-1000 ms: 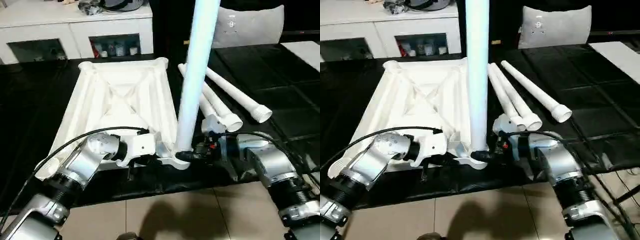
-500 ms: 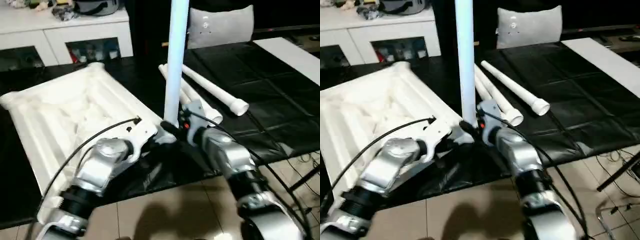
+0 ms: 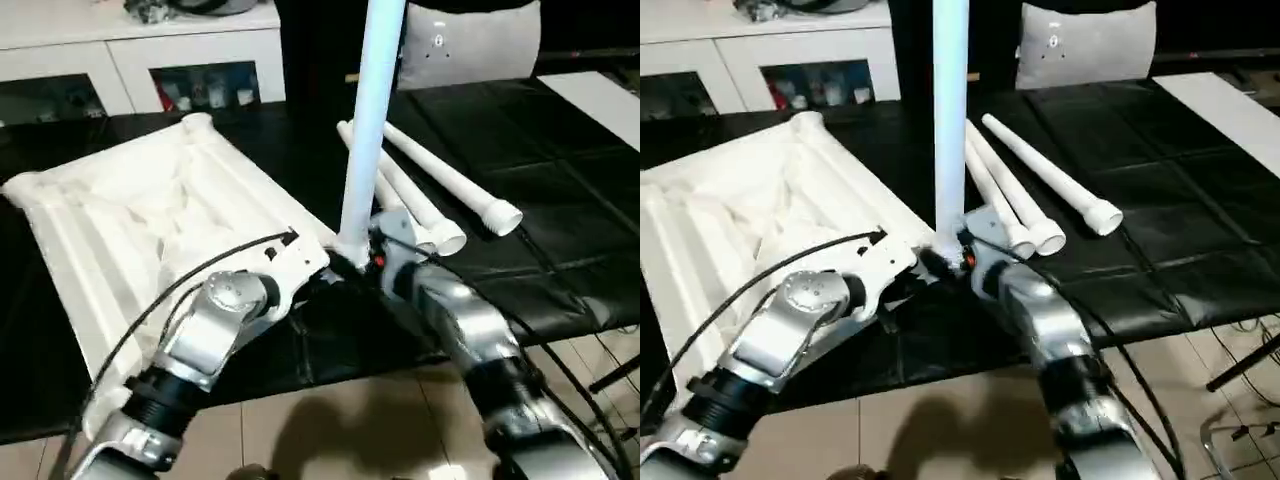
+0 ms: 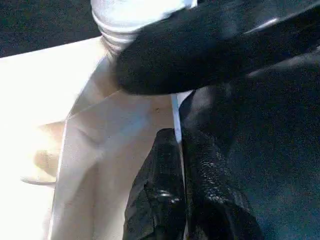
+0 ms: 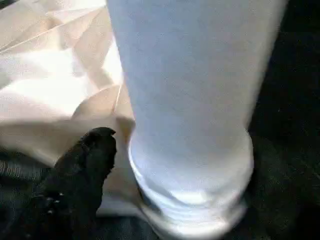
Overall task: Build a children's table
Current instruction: Rotate leg to tighten
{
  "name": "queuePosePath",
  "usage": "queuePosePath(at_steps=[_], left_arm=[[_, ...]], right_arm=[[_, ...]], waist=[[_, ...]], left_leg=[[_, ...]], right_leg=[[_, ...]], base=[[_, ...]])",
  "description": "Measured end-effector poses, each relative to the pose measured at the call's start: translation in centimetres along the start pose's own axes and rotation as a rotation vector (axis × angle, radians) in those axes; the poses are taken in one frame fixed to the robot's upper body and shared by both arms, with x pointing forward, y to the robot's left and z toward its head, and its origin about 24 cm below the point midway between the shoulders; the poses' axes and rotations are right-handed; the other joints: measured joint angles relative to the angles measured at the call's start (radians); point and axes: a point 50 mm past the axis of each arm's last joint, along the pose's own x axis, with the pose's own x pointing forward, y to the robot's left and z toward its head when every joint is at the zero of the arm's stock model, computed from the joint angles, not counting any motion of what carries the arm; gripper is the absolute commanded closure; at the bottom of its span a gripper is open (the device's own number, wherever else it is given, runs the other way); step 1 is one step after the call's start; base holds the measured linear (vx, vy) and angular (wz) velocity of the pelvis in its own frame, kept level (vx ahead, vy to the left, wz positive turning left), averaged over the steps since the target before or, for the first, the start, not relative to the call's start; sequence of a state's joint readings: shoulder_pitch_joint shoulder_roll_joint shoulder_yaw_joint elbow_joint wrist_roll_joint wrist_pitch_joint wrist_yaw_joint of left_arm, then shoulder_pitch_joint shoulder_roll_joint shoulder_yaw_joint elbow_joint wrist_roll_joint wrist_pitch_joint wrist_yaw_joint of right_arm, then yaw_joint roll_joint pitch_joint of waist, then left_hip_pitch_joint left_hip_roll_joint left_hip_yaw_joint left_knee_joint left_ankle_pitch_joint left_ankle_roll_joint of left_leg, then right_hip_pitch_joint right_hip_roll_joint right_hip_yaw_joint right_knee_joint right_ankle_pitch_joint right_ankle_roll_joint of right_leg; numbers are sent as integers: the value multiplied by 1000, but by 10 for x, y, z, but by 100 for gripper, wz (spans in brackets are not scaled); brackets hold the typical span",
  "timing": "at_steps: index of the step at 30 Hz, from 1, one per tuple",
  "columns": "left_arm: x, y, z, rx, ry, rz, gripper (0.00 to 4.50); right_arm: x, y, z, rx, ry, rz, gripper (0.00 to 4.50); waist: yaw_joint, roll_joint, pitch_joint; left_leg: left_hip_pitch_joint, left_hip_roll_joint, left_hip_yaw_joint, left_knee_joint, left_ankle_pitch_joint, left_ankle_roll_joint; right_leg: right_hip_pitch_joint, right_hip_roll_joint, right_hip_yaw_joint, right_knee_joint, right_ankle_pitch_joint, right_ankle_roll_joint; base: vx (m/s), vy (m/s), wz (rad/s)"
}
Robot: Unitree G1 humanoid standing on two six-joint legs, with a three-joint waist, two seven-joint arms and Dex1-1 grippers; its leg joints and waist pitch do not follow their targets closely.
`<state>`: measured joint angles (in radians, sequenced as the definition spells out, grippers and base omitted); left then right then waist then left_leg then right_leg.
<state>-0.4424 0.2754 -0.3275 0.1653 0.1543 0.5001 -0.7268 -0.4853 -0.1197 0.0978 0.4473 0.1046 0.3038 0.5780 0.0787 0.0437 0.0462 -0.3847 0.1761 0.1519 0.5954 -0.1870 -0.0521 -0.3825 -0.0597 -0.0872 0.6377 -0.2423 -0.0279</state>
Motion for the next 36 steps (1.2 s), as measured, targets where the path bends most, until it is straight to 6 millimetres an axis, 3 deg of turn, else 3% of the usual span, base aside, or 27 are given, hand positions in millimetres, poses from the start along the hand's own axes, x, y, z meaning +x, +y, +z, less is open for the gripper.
queuePosePath(at_steps=[5, 9, 14, 19, 29, 31, 36], left_arm=[[-6, 4, -4, 87, 2, -71, 450], [-11, 10, -8, 154, 10, -128, 450], [-16, 11, -13, 208, 1, -224, 450], [-19, 7, -14, 270, -18, -341, 450], [-17, 6, -13, 335, -32, -415, 450], [-17, 7, -14, 338, -34, -419, 450], [-17, 7, -15, 346, -44, -434, 450]], right_arm=[[-22, -11, 4, -62, -19, 63, 3], [-43, -17, 7, -144, 2, 159, 3], [-56, -27, 11, -216, 17, 205, 3], [-66, -34, 21, -315, 44, 302, 3], [-61, -18, 10, -318, 142, 549, 3], [-56, -18, 10, -300, 140, 552, 39], [-51, -13, 9, -260, 115, 571, 76]], waist=[[12, 1, 0], [12, 5, 1], [12, 5, 1], [24, 6, 1], [25, 6, 1], [23, 6, 1], [30, 6, 0]], left_leg=[[0, 0, 0, 1, 0, 0], [0, 0, 0, 2, 0, 0], [0, 0, 0, 2, 0, 0], [0, 0, 0, 4, 0, 0], [0, 0, 0, 7, 1, 1], [0, 0, 0, 7, 1, 1], [1, 0, 0, 7, 1, 1]], right_leg=[[0, 0, 0, 0, 1, 0], [1, 0, 0, -1, 2, 1], [1, 0, 0, 0, 2, 1], [2, -1, 0, 0, 2, 1], [2, -1, 0, 3, 2, 1], [2, -1, 0, 4, 2, 0], [2, -1, 0, 4, 2, 0]], base=[[0, 0, 0], [0, 0, 0], [0, 0, 0], [0, 0, 0], [0, 0, 0], [0, 0, 0], [0, 0, 0]])
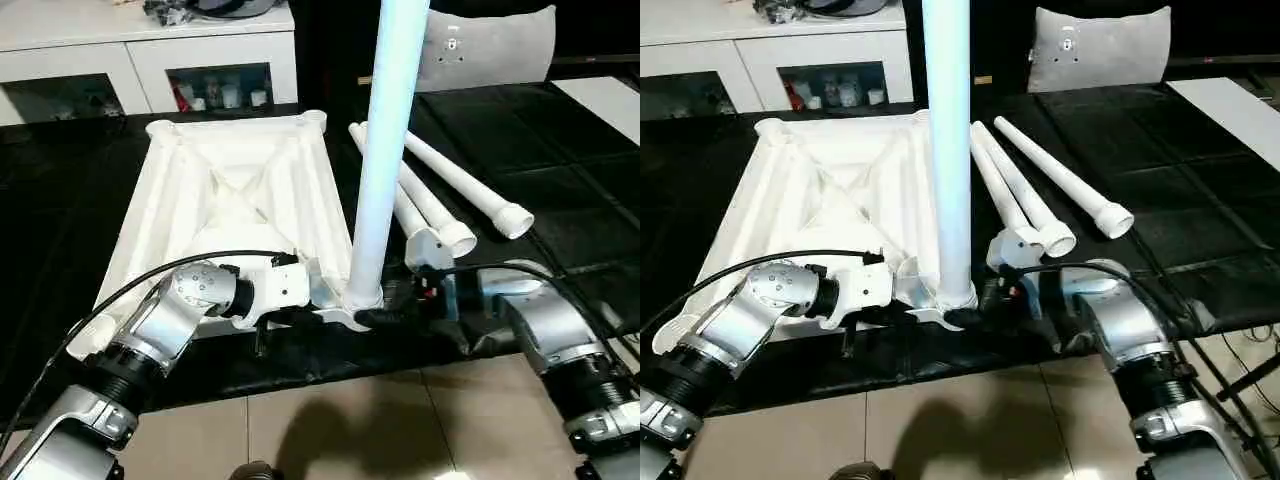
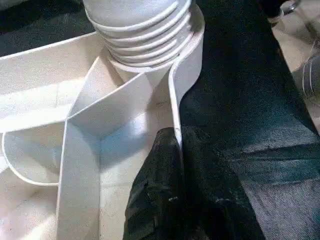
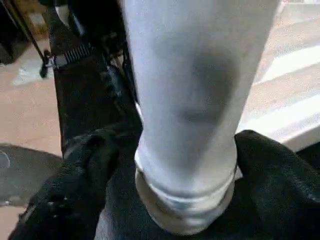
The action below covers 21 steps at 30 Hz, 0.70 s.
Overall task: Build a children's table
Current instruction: Rotate leg to tighten
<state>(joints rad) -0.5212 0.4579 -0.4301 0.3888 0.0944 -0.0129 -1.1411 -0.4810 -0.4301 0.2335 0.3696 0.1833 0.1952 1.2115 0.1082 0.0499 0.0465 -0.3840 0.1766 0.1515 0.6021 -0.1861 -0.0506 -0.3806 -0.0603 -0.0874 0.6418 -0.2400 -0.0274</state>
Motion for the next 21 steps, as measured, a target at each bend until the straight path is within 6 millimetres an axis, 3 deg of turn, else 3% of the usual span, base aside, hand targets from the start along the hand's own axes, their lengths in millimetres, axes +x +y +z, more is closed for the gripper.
queuePosePath(at_steps=[10, 12, 16, 18, 21], left_arm=[[0, 0, -2, 15, -7, -9, 450], [0, 0, -2, 12, -8, -9, 450], [-2, -2, -6, -66, -24, 7, 450], [-2, -3, -7, -104, -26, 25, 450], [-3, -2, -12, -201, -4, 131, 450]], right_arm=[[5, -4, -2, 28, -14, -8, 142], [5, -4, -2, 36, -17, -9, 175], [13, -2, -3, 103, -62, -31, 191], [19, 1, -4, 125, -85, -57, 193], [40, 1, -3, 200, -145, -196, 198]], waist=[[4, 1, -1], [4, 0, -1], [1, 2, -2], [-8, 5, -4], [-37, 10, -6]], left_leg=[[1, 0, 0, 0, 0, 0], [1, 0, 0, 0, 0, 0], [1, 0, 0, 1, 0, 0], [1, 1, 1, 1, 0, 0], [4, 1, 2, -1, 0, -7]], right_leg=[[0, 0, 0, 2, 0, 0], [0, 0, 0, 2, 0, 0], [0, 0, 0, 3, 0, 0], [1, 0, 1, 4, 0, 0], [2, 1, 3, 4, 2, -3]], base=[[0, 0, 0], [0, 0, 0], [0, 0, 0], [0, 0, 0], [0, 0, 0]])
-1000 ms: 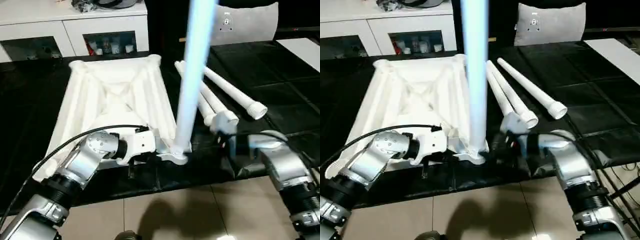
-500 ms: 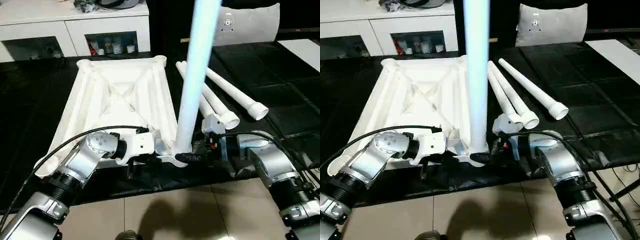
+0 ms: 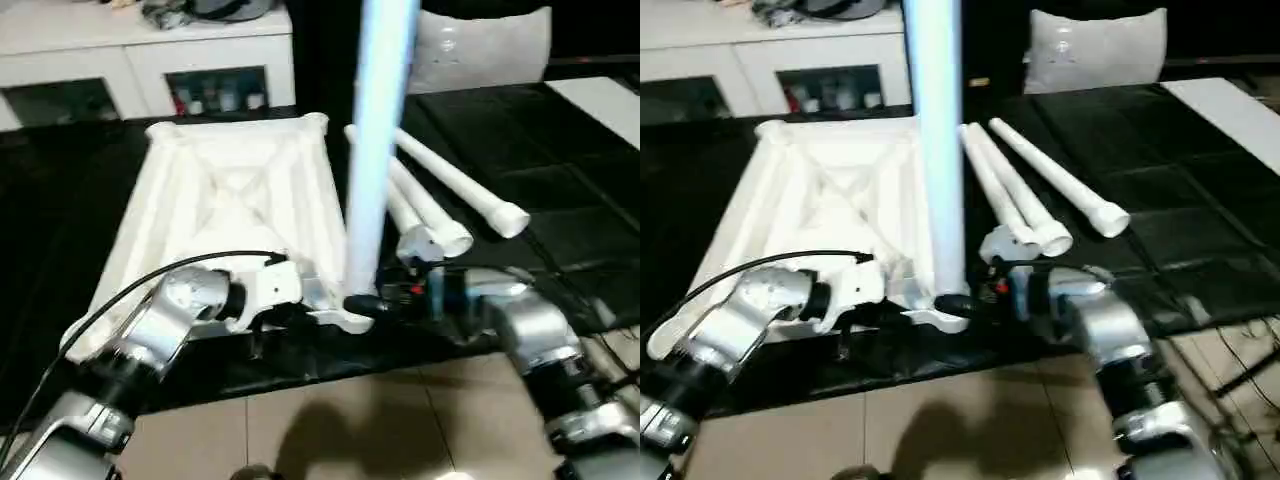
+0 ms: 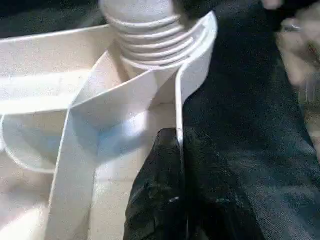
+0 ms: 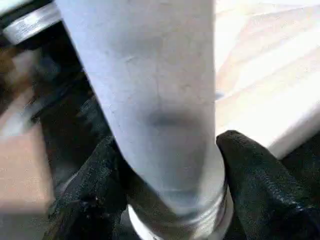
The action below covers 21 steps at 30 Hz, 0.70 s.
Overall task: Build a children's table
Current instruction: Rotate leg to tighten
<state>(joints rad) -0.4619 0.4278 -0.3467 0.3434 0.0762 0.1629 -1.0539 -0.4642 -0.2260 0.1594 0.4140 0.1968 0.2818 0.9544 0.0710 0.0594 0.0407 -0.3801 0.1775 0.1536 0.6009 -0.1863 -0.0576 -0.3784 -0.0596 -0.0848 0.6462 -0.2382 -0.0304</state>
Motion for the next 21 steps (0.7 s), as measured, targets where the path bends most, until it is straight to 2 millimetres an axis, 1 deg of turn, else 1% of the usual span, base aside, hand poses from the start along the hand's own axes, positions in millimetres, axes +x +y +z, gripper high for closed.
queuePosePath(at_steps=[1, 2, 3, 4, 6, 9, 11, 12, 14, 16, 17, 18, 19, 21], left_arm=[[2, 1, 0, -36, 7, 49, 450], [4, 1, 0, -59, 8, 80, 450], [7, 0, 0, -93, 7, 116, 450], [11, 1, 2, -129, 11, 173, 450], [15, 1, 5, -162, 4, 216, 450], [24, 2, 13, -210, 10, 314, 450], [28, 1, 17, -221, 8, 339, 450], [29, 1, 19, -224, 8, 346, 450], [29, 1, 21, -224, 10, 354, 450], [30, 0, 25, -206, 14, 355, 450], [31, -1, 26, -199, 14, 353, 450], [31, -1, 27, -191, 15, 350, 450], [30, -1, 27, -181, 20, 349, 450], [29, -1, 27, -171, 23, 347, 450]], right_arm=[[7, -1, -1, 29, -19, -70, 200], [12, -2, -1, 47, -29, -116, 200], [18, -3, 0, 72, -38, -166, 200], [27, -6, 2, 107, -44, -236, 201], [33, -9, 6, 119, -45, -298, 201], [45, -12, 12, 134, -50, -404, 201], [45, -13, 14, 122, -54, -429, 201], [45, -14, 14, 119, -59, -435, 166], [44, -15, 15, 127, -72, -440, 131], [42, -15, 15, 130, -81, -440, 123], [42, -15, 14, 131, -84, -441, 111], [41, -15, 14, 131, -85, -441, 111], [40, -15, 14, 129, -87, -440, 89], [38, -15, 12, 124, -91, -430, 84]], waist=[[-11, 0, 0], [-17, 0, 0], [-24, 0, 1], [-36, -1, 2], [-40, -3, 3], [-37, -10, 5], [-31, -12, 5], [-29, -12, 5], [-23, -12, 5], [-17, -12, 5], [-14, -12, 5], [-13, -12, 5], [-10, -12, 5], [-7, -11, 5]], left_leg=[[4, 0, 0, 0, 1, -1], [9, 0, 0, -1, 1, -1], [12, 0, 1, -1, 1, -1], [14, 0, 1, -1, 1, -2], [14, 0, 1, -1, 2, -2], [14, 0, 1, -2, 2, -2], [12, 0, 1, -2, 1, -2], [12, 0, 1, -4, 1, -2], [10, 0, 1, -5, 1, -1], [7, 0, 1, -5, 1, 2], [6, 0, 1, -5, 3, 4], [5, 0, 1, -5, 3, 5], [3, 0, 1, -5, 3, 5], [-1, 0, 1, -5, 3, 6]], right_leg=[[2, 0, 0, 0, 0, 0], [5, 0, 0, 0, 0, 0], [7, 0, 1, 0, -2, 3], [9, 0, 1, 0, -3, 6], [9, 0, 1, -2, -3, 6], [8, 0, 1, -1, -2, 4], [7, 0, 1, -3, 0, 0], [7, 0, 1, -4, 0, 0], [6, 0, 0, -6, 1, 0], [4, 0, 0, -7, 1, 0], [3, 0, 0, -7, 1, 0], [2, 0, 0, -8, 1, 0], [0, 0, -1, -8, 1, 0], [-3, 0, -1, -8, 1, 0]], base=[[0, 0, 0], [0, 0, 0], [0, 0, 0], [0, 0, 0], [0, 0, 0], [0, 0, 0], [0, 0, 0], [0, 0, 0], [0, 0, 0], [0, 0, 0], [0, 0, 0], [0, 0, 0], [0, 0, 0], [0, 0, 0]])
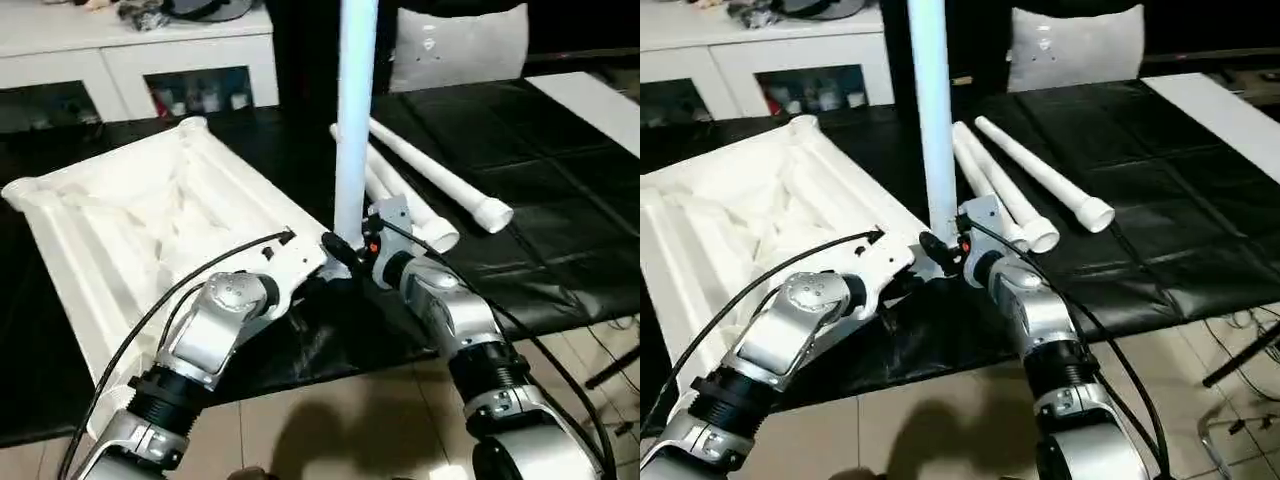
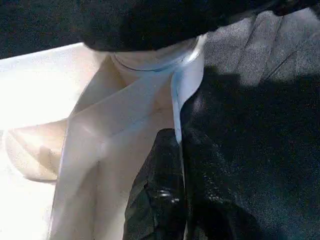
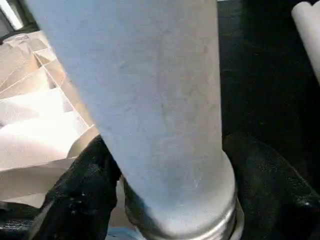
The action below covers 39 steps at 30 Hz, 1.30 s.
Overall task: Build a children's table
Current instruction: Rotate leg to tighten
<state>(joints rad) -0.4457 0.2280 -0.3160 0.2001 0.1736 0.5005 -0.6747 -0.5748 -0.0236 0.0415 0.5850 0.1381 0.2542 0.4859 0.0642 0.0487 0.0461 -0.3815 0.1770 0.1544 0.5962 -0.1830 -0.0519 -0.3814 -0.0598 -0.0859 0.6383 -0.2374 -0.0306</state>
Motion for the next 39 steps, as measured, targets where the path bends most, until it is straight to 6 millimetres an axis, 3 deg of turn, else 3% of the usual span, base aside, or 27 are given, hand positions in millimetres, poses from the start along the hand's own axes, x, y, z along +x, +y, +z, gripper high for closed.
queuePosePath(at_steps=[8, 13, 19, 29, 39], left_arm=[[-8, 7, -3, 93, 6, -67, 450], [-15, 11, -6, 163, 13, -152, 450], [-21, 16, -11, 235, 23, -234, 450], [-32, 14, -14, 327, 34, -438, 450], [-33, 14, -15, 372, 29, -482, 450]], right_arm=[[-33, -14, -4, -76, -13, 137, 2], [-56, -28, 1, -156, 16, 213, 2], [-73, -43, 8, -226, 58, 272, 2], [-81, -47, 20, -357, 111, 400, 2], [-79, -33, 10, -357, 173, 588, 2]], waist=[[12, 1, 1], [24, 1, 1], [25, 1, 1], [36, 2, 0], [38, 2, 0]], left_leg=[[-3, 0, -1, 0, 0, 1], [-3, 0, -1, 1, 0, 1], [-4, 0, -1, 1, 0, 1], [-3, 0, -1, 2, 0, 1], [-3, 1, -1, 3, 0, 2]], right_leg=[[-1, 0, -2, -3, 2, 2], [0, 0, -2, -5, 4, 3], [0, 0, -2, -6, 5, 3], [1, 0, -3, -6, 6, 3], [1, 0, -3, -6, 6, 2]], base=[[0, 0, 0], [0, 0, 0], [0, 0, 0], [0, 0, 0], [0, 0, 0]])
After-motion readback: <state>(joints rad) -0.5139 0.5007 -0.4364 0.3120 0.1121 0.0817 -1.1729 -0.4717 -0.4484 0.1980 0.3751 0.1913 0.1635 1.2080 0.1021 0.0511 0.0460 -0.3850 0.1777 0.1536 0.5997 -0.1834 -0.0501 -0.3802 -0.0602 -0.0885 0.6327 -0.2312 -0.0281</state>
